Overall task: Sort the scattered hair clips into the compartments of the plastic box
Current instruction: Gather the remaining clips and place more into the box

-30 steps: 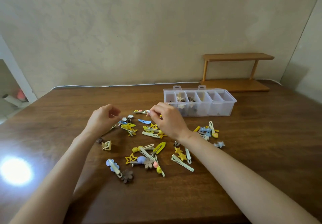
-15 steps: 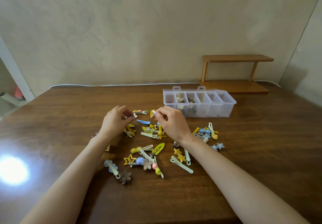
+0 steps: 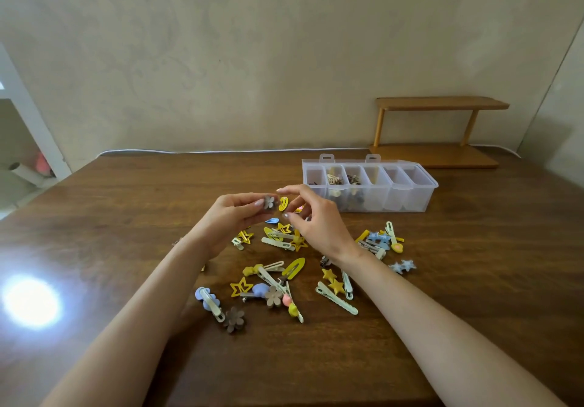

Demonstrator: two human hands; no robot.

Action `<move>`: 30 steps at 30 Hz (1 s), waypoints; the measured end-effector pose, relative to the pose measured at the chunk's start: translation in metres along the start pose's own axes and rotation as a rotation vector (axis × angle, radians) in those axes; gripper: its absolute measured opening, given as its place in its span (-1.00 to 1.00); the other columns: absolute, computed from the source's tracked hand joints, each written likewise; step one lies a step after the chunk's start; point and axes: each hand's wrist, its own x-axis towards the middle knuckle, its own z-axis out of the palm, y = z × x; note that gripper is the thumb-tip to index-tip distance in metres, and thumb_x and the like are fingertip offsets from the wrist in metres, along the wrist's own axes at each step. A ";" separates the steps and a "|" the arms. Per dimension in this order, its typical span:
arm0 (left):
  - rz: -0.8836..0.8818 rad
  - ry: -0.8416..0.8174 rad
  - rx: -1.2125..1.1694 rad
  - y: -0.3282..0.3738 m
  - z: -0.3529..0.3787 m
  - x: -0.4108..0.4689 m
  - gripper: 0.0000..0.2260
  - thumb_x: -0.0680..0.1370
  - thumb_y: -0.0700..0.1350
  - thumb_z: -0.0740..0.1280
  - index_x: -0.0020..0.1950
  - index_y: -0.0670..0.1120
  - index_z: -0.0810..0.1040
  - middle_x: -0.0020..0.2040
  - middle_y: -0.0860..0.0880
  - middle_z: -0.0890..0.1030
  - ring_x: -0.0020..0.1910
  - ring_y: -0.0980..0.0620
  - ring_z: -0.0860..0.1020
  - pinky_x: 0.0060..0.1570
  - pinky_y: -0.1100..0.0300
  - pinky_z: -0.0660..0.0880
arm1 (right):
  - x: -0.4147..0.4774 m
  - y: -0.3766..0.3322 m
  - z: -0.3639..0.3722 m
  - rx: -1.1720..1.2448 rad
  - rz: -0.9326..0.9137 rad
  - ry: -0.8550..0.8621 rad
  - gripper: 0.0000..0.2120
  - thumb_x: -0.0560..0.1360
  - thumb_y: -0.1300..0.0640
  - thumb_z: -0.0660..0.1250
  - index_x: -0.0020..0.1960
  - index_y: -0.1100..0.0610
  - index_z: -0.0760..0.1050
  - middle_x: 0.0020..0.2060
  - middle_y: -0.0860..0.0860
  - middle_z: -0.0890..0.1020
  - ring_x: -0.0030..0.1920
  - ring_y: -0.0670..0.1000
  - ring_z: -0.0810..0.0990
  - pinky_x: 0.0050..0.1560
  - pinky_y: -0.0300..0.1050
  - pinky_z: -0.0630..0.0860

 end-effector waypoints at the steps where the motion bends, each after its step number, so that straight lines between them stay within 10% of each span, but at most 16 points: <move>1: -0.006 0.002 -0.003 -0.001 0.000 0.000 -0.77 0.56 -0.32 0.19 0.18 -0.29 0.52 0.08 -0.15 0.62 -0.04 0.08 0.65 -0.01 0.31 0.57 | 0.000 0.000 0.000 -0.001 -0.007 -0.005 -0.62 0.47 0.23 0.37 0.23 -0.05 0.47 -0.15 -0.01 0.59 -0.31 -0.10 0.55 -0.26 -0.25 0.53; 7: -0.019 0.003 0.112 -0.008 0.007 0.000 -0.83 0.52 -0.24 0.31 0.08 -0.20 0.59 0.07 -0.21 0.63 0.06 -0.12 0.61 0.18 0.08 0.51 | -0.002 -0.002 0.000 -0.018 -0.051 -0.011 -0.70 0.46 0.12 0.41 0.17 -0.02 0.51 -0.16 -0.05 0.60 -0.27 -0.12 0.55 -0.19 -0.18 0.56; 18: 0.079 0.140 0.286 -0.005 0.015 -0.002 -0.87 0.55 -0.14 0.30 0.06 -0.09 0.60 0.01 0.01 0.67 -0.01 0.10 0.62 0.01 0.18 0.56 | 0.030 0.021 -0.049 -0.160 0.087 0.386 -0.81 0.42 0.13 0.44 0.01 0.05 0.52 -0.10 -0.03 0.59 -0.14 -0.06 0.55 -0.14 -0.11 0.57; 30: 0.118 0.201 0.294 -0.003 0.013 -0.002 -0.89 0.56 -0.16 0.28 0.02 -0.09 0.60 -0.04 0.04 0.68 -0.13 0.21 0.61 -0.12 0.29 0.52 | 0.050 0.032 -0.066 -0.223 0.154 0.339 -0.80 0.44 0.20 0.42 0.05 0.11 0.53 -0.11 -0.03 0.57 -0.13 -0.06 0.52 -0.12 -0.20 0.47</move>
